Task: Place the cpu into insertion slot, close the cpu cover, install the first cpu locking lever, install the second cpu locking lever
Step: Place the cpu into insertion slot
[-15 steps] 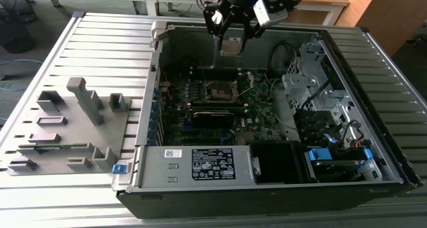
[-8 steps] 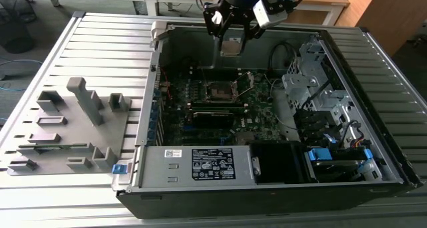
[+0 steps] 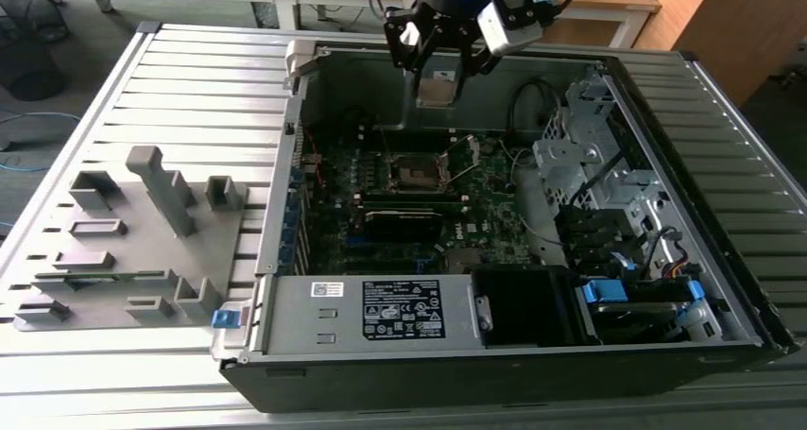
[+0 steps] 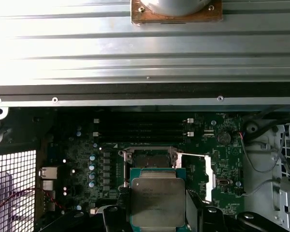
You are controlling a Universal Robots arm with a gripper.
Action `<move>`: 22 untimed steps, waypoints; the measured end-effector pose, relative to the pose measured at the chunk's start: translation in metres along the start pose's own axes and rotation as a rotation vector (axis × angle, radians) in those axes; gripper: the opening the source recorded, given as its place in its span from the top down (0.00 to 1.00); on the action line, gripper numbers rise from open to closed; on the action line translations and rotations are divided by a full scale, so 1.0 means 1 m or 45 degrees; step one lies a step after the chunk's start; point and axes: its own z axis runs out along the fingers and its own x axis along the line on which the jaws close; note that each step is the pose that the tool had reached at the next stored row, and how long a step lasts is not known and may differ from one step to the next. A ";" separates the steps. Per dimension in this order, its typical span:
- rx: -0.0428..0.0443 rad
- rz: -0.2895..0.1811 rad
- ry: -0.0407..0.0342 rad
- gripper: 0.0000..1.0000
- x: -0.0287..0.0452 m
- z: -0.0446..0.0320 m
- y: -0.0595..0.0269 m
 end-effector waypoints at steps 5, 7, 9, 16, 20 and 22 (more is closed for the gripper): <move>0.000 0.000 0.0002 0.46 0.0000 0.0014 -0.0002; 0.000 0.000 0.0001 0.46 0.0000 0.0016 -0.0001; 0.000 0.000 0.0000 0.46 0.0000 0.0020 -0.0002; 0.000 0.000 0.0001 0.46 -0.0001 0.0035 -0.0003; 0.000 0.000 0.0000 0.46 -0.0001 0.0038 -0.0003; 0.000 0.000 -0.0001 0.46 -0.0001 0.0046 -0.0004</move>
